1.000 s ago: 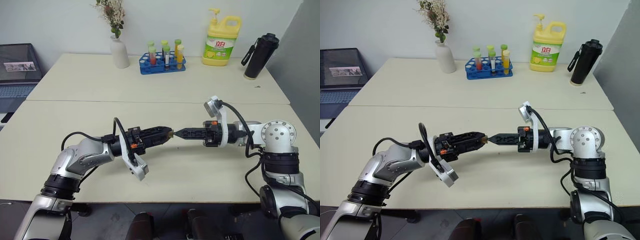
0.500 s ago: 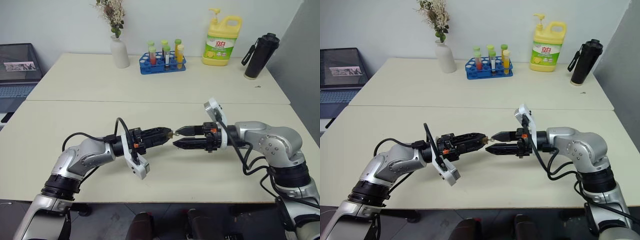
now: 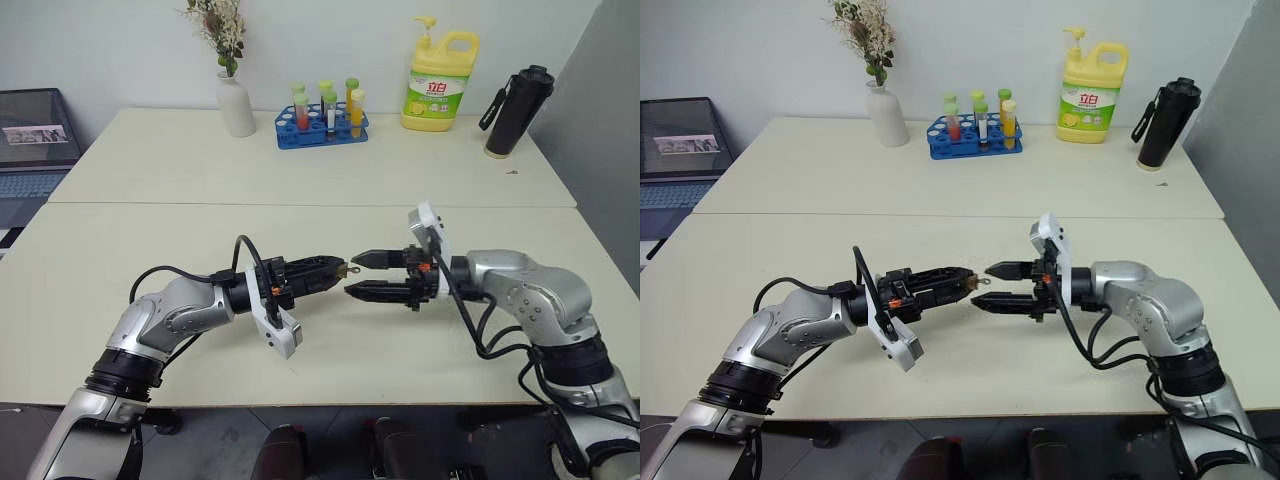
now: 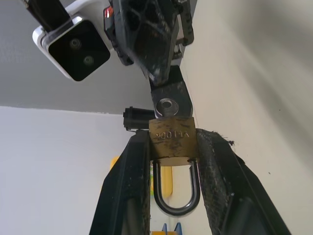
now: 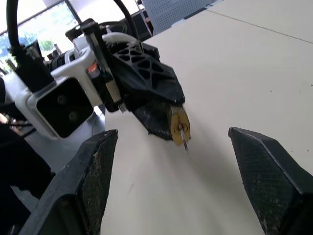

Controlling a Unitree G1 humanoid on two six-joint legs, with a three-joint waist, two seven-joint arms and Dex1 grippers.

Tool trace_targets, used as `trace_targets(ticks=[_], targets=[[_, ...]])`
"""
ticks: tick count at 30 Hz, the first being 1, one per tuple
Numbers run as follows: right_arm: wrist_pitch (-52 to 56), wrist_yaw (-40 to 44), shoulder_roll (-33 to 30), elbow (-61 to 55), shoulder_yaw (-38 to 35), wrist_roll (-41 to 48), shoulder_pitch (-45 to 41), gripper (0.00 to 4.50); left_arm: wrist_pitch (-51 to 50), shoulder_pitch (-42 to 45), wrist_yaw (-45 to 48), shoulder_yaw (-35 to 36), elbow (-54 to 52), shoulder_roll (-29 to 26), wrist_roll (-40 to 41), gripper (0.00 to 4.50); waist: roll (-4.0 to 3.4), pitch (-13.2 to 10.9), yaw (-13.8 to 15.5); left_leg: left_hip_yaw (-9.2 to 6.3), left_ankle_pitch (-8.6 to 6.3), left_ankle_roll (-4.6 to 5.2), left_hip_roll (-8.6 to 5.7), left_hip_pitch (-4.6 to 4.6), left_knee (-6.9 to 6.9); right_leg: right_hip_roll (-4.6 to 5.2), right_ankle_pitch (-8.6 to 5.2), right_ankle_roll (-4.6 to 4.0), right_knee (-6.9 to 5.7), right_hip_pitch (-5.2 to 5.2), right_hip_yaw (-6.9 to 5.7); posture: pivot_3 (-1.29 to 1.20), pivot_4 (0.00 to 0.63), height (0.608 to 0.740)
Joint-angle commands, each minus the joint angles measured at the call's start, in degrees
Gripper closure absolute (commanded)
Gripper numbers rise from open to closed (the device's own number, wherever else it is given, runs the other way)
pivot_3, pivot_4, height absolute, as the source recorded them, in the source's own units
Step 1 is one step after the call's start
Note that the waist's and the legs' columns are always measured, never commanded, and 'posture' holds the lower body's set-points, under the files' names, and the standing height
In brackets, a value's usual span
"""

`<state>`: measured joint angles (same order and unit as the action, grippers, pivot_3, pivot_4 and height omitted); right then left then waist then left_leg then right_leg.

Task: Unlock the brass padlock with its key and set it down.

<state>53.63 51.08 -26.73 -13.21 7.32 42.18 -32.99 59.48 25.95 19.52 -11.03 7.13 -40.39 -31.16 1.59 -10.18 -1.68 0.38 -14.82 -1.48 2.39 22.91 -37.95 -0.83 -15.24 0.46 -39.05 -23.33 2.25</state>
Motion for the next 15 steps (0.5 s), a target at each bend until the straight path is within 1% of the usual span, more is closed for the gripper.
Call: trace_targets(ticks=[1,4,8,11,12,13,14,15], targets=[[1.5,-1.9,2.3,-0.1,-1.8,2.2,-2.8,0.71,0.5,1.3,-0.5,0.1,-0.8,-0.2,1.4,3.54,0.00,0.0,0.0,0.01,0.00,0.00,0.00,0.00,0.00,0.00,0.00,0.00,0.00,0.00,0.00,0.00,0.150,0.740],[1.9,-2.0,3.5,1.2,-1.4,2.2,-3.7,0.71,0.4,1.4,-0.6,0.0,-0.8,-0.1,1.4,3.54,0.00,0.0,0.0,0.00,0.00,0.00,-0.01,0.00,0.00,0.00,0.00,0.00,0.00,0.00,-0.01,0.00,0.150,0.740],[1.9,-1.7,3.5,2.5,-1.3,1.9,-4.3,0.71,0.3,1.2,-0.7,0.0,-0.9,0.0,1.1,3.54,0.00,0.0,0.0,0.01,0.00,0.00,-0.02,0.01,0.00,0.01,0.00,0.00,0.02,0.00,0.00,0.00,0.150,0.740],[1.9,-1.5,3.3,2.6,-1.2,2.1,-4.3,1.27,0.1,1.1,-0.7,0.0,-1.1,0.1,1.0,3.54,0.00,0.0,0.0,0.01,0.00,0.00,-0.02,0.01,0.00,0.01,0.00,0.00,0.02,0.00,0.00,0.00,0.150,0.740],[2.0,-1.5,3.3,2.7,-1.2,2.1,-4.3,1.64,0.2,1.1,-0.7,0.1,-1.1,0.1,1.0,3.54,0.00,0.0,0.0,0.01,0.00,0.00,-0.01,0.00,0.00,0.01,0.00,0.00,0.01,0.00,0.00,0.00,0.150,0.740],[2.1,-1.3,3.2,2.6,-1.1,2.1,-4.3,1.92,0.1,1.0,-0.8,0.1,-1.1,0.1,0.9,3.54,0.00,0.0,0.0,0.00,0.00,0.00,-0.01,0.00,0.00,0.01,0.00,0.00,0.01,0.00,-0.01,0.00,0.150,0.740],[2.1,-1.1,3.1,2.6,-1.1,2.2,-4.3,2.37,0.1,1.0,-0.8,0.2,-1.1,0.0,0.9,3.54,0.00,0.0,0.0,0.00,0.00,0.00,-0.01,0.00,0.00,0.01,0.00,0.00,0.01,0.00,-0.01,0.00,0.150,0.740],[2.1,-1.1,3.0,2.6,-1.0,2.2,-4.3,2.72,0.1,0.9,-0.9,0.3,-1.1,0.0,0.8,3.54,0.00,0.0,0.0,0.00,0.00,0.00,-0.01,0.00,0.00,0.01,0.00,0.00,0.01,0.00,-0.01,0.00,0.150,0.740]])
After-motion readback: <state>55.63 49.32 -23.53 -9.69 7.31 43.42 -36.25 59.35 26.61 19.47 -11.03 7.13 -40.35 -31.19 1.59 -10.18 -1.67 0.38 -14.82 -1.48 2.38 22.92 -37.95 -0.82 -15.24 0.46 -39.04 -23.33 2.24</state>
